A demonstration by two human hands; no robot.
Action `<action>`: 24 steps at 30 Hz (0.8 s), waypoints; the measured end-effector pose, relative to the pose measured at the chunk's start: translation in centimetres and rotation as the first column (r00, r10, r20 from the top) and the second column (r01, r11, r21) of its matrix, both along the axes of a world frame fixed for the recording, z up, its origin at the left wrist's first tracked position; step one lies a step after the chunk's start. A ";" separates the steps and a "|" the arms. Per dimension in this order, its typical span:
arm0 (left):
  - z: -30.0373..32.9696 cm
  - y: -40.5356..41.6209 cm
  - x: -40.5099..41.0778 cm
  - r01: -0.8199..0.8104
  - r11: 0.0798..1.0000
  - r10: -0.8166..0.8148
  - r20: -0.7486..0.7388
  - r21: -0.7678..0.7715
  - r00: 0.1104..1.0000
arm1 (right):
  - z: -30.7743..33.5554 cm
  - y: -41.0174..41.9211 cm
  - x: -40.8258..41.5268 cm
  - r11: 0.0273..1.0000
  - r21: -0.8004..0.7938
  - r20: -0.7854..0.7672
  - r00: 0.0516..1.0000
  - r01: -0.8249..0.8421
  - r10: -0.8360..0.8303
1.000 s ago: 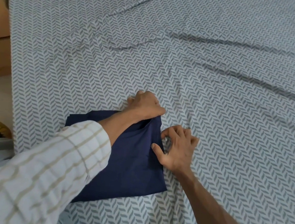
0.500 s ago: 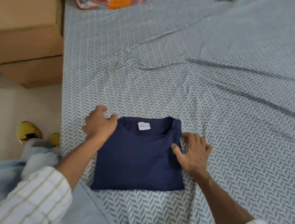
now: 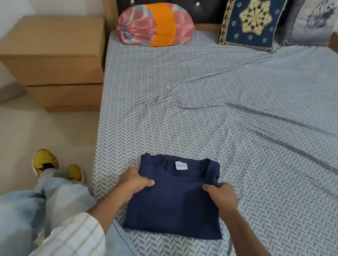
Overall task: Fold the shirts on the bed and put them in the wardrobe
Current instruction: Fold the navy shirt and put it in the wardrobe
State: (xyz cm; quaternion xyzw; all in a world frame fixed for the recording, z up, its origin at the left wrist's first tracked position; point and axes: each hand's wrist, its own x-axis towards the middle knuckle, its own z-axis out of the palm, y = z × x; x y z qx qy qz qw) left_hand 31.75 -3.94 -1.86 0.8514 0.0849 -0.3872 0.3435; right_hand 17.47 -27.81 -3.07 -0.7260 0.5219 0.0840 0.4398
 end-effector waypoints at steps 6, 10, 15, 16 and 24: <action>2.3 0.5 -1.0 -0.050 0.941 0.024 -0.081 -0.335 0.996 | 1.8 -0.9 -0.1 0.952 0.305 0.204 0.977 -0.007 -0.058; 3.8 1.8 -1.8 -0.240 0.801 0.112 -0.256 -0.549 0.960 | 4.0 -0.2 -0.8 0.845 0.519 0.385 0.918 -0.130 -0.096; 6.2 4.8 -2.2 -0.235 0.709 0.058 -0.277 -0.665 0.959 | 7.4 1.7 -0.3 0.793 0.550 0.497 0.866 -0.263 -0.057; 6.7 5.6 -2.1 -0.232 0.689 0.062 -0.262 -0.687 0.963 | 8.0 2.0 -0.1 0.781 0.558 0.517 0.854 -0.281 -0.062; 13.3 13.4 -3.4 -0.204 0.555 0.170 -0.131 -0.806 0.977 | 12.9 6.6 2.5 0.682 0.576 0.646 0.762 -0.451 -0.042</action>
